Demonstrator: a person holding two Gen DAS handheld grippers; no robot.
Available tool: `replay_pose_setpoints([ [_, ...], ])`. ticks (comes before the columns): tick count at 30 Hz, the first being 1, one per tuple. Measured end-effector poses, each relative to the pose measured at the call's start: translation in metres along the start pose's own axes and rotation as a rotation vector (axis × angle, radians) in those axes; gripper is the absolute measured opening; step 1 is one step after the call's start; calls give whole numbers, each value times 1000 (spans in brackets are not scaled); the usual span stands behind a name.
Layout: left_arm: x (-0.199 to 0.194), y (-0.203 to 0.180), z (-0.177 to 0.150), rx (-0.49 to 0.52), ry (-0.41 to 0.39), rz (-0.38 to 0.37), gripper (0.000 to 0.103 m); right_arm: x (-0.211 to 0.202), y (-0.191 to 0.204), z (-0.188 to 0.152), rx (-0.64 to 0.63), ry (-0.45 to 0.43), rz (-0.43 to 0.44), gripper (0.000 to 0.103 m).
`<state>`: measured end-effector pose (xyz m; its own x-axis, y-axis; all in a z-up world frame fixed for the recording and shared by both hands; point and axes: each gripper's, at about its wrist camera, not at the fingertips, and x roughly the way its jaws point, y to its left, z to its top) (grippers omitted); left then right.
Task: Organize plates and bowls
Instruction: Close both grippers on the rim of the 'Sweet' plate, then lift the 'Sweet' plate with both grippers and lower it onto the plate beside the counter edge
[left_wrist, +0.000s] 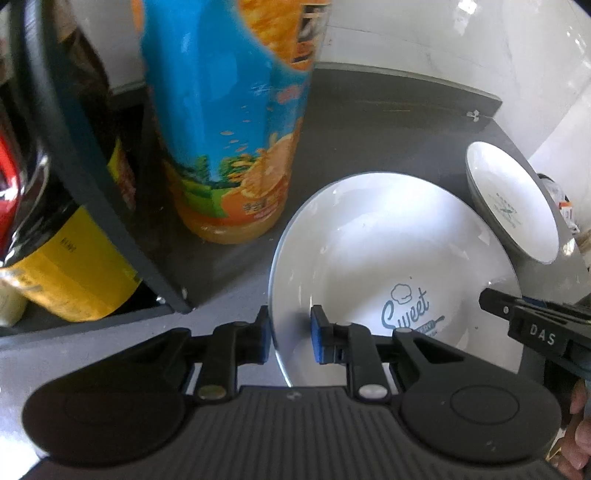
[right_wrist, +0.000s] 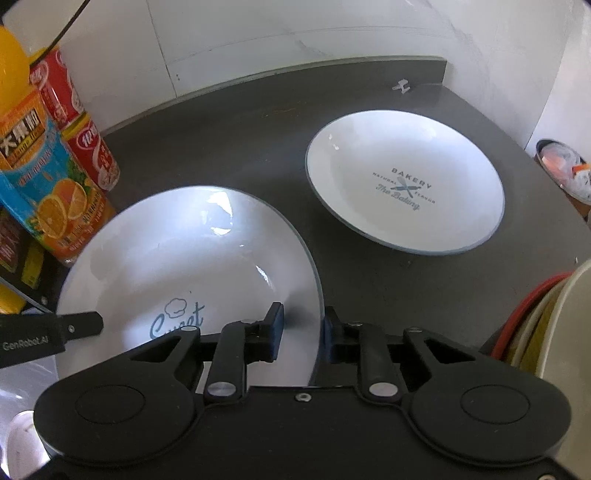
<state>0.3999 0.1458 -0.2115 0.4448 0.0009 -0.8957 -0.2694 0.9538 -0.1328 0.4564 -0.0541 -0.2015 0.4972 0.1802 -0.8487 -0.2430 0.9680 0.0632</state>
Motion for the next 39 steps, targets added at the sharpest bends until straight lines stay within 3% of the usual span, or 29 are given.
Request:
replay_pose_setpoints([
  [10, -14, 7, 4, -9, -11, 1, 18, -23, 6, -10, -8, -21, 42, 17],
  [15, -29, 17, 3, -100, -16, -15, 14, -39, 3, -16, -44, -35, 75, 16],
  [20, -50, 17, 2, -98, -62, -20, 14, -61, 0, -18, -49, -67, 104, 15],
  [31, -93, 27, -28, -183, -92, 11, 14, -97, 3, -38, -108, -100, 183, 13],
  [39, -120, 34, -69, -255, -106, 54, 14, -117, 14, -61, -180, -99, 238, 13],
])
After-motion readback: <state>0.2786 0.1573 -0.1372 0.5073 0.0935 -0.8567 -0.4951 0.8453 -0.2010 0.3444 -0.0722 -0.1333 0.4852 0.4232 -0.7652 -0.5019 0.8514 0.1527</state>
